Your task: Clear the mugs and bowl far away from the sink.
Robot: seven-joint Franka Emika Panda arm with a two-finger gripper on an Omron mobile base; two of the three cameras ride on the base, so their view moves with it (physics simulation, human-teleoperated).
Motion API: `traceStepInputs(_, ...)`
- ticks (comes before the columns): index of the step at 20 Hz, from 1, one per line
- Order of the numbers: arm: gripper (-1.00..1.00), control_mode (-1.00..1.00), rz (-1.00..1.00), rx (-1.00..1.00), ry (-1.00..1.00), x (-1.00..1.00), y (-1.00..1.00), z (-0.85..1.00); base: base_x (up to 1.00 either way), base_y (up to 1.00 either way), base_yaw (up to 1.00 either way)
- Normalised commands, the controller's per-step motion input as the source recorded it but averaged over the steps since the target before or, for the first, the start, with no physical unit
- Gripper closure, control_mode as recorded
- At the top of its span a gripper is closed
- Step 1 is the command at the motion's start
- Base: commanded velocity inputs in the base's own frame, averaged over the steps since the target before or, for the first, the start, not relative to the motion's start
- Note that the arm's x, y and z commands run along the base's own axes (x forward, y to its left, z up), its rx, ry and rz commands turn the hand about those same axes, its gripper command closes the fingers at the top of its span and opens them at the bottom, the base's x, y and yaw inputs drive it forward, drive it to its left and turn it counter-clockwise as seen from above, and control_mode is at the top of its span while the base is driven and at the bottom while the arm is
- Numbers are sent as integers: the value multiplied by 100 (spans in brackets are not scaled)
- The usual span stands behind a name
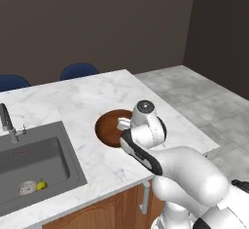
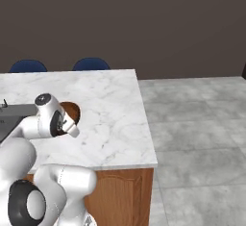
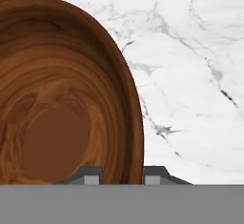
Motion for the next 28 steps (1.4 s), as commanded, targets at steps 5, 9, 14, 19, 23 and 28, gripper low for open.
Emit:
traceStepInputs(5,100,-100,-33,10,0,-48,-10,66,0,0,0)
traceStepInputs(9,100,-100,-17,17,1,-62,-7,94,0,0,0)
traceStepInputs(14,100,-100,-10,18,1,-63,0,87,0,0,0)
traceStepInputs(19,100,-100,-22,4,-12,-70,-7,39,0,0,0)
traceStepInputs(23,100,-100,-33,0,-9,-58,-6,25,0,0,0)
traceStepInputs(28,100,-100,-25,3,-2,-47,-10,32,0,0,0)
